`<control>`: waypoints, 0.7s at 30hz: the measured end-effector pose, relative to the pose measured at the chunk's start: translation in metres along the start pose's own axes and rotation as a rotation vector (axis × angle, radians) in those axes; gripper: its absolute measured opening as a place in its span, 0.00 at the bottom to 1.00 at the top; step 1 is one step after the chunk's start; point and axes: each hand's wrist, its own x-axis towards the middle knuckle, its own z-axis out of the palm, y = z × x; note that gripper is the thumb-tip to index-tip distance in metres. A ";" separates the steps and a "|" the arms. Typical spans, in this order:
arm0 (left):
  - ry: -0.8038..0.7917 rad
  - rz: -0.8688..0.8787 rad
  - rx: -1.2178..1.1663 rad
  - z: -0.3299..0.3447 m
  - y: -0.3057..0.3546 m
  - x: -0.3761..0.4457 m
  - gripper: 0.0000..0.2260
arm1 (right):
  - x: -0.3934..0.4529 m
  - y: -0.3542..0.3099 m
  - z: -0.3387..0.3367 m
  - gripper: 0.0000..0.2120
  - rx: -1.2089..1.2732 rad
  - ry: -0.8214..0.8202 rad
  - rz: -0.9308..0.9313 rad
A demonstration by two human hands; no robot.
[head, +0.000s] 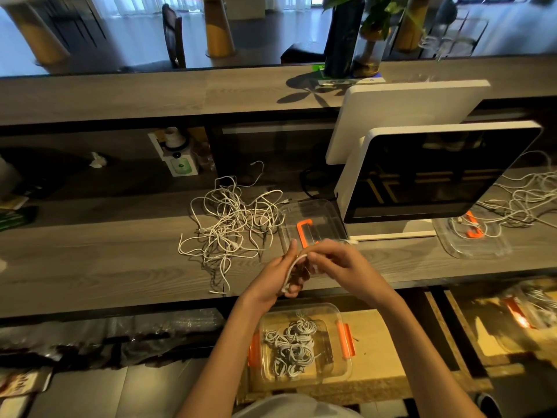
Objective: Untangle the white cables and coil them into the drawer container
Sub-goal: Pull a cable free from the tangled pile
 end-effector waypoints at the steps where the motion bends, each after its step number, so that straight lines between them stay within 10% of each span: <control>1: -0.060 -0.027 -0.028 0.001 0.001 0.000 0.29 | 0.002 0.003 0.000 0.09 -0.057 0.073 -0.002; 9: -0.325 0.077 0.054 -0.003 0.003 -0.006 0.24 | 0.004 0.014 -0.001 0.11 -0.066 0.225 -0.008; 21: 0.235 0.266 -0.062 -0.030 -0.003 0.001 0.20 | -0.015 0.046 -0.014 0.19 -0.007 0.185 0.096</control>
